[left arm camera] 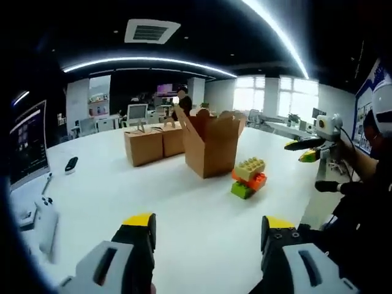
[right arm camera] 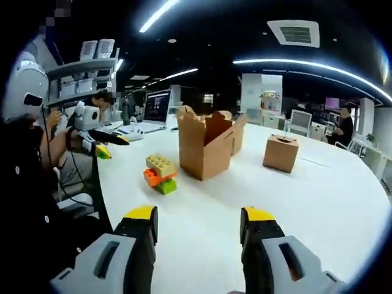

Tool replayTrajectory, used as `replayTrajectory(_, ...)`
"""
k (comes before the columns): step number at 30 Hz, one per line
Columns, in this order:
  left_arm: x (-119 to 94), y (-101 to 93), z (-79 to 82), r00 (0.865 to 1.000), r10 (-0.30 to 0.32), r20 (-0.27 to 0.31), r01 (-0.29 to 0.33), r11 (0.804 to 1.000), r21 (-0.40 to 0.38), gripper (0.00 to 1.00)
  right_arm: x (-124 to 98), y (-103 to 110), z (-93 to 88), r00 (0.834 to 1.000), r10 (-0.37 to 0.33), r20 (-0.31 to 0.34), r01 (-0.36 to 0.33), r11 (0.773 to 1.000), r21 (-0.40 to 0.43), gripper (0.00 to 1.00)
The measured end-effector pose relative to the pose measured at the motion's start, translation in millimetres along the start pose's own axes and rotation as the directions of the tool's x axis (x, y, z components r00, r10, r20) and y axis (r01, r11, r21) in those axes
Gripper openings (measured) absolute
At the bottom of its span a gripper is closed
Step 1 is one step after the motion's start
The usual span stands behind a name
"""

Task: Pick up one paper box from the group, open the paper box, and remove the item inside

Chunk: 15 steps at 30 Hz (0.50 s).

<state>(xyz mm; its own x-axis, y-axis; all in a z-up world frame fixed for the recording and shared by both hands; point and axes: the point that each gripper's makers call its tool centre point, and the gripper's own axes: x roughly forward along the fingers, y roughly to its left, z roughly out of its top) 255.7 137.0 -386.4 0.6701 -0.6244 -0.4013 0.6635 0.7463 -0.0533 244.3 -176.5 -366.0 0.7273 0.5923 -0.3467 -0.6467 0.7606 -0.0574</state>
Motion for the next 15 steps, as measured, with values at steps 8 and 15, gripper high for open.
replayTrajectory(8,-15,11.5,17.1,0.999,0.042,-0.016,-0.042,0.999,-0.009,0.69,-23,-9,14.6,1.0,-0.025,-0.016,0.025,0.999,-0.028,0.58)
replayTrajectory(15,-26,10.8,28.3,0.998,0.058,-0.023,-0.058,0.998,0.011,0.68,-36,-18,22.7,0.999,-0.035,-0.018,0.034,0.999,-0.034,0.58)
